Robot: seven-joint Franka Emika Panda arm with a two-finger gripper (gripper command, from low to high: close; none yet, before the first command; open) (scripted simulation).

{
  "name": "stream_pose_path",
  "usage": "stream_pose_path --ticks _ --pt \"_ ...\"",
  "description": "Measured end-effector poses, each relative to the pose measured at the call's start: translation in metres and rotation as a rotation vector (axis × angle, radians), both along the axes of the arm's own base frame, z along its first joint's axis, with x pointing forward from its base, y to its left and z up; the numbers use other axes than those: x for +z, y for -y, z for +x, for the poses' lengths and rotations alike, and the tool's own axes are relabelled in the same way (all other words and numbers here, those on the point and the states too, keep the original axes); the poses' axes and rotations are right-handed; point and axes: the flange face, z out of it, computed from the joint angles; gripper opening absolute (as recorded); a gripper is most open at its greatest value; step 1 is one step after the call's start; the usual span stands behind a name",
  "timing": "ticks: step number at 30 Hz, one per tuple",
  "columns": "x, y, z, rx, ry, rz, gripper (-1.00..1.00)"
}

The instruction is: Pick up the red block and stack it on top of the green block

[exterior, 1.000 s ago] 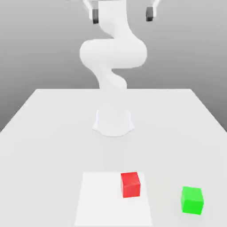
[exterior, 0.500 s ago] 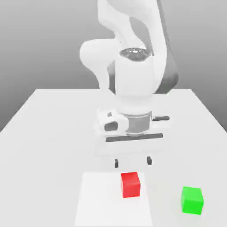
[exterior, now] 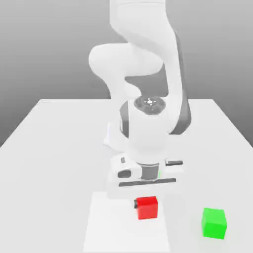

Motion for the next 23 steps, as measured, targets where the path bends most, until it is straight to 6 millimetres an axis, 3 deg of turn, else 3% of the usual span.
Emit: stream_pose_path --ticks 3,4,14,16,19,20,23 --pt "0.029 0.0 -0.001 -0.001 -0.001 0.0 -1.0" --pt "0.035 -0.008 0.001 0.021 -0.001 0.0 -1.0" --pt "0.071 -0.151 0.039 0.341 -0.002 -0.001 -1.0" --pt "0.063 -0.166 0.042 0.37 -0.002 0.001 -1.0" --pt "0.027 -0.171 0.044 0.377 -0.002 0.001 -1.0" --pt "0.016 -0.171 0.043 0.378 -0.002 0.002 1.0" --pt "0.016 -0.171 0.043 0.378 -0.002 0.002 1.0"
